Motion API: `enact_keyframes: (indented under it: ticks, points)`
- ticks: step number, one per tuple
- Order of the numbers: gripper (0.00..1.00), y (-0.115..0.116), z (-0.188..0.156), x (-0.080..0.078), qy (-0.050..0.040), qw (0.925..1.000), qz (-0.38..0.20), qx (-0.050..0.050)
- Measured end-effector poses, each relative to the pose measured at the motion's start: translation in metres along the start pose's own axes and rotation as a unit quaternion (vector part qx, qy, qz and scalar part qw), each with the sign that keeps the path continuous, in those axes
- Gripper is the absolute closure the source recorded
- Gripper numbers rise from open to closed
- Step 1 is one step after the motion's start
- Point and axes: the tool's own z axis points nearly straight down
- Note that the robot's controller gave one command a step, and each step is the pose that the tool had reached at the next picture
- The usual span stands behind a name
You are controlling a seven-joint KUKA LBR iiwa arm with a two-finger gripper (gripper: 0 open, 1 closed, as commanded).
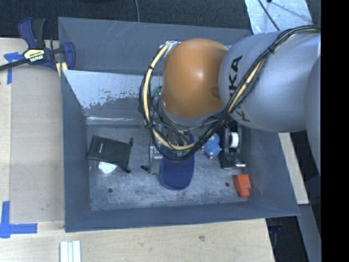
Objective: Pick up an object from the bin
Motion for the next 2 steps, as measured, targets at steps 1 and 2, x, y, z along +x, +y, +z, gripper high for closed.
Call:
enact_keyframes:
  ticks: [1, 2]
  points:
    - [0.00, 0.0628, 0.1242, -0.0689, -0.0012, 0.9987, -0.051, -0.001]
    - [0.00, 0.0624, 0.1218, -0.0707, -0.0033, 0.9987, -0.051, -0.001]
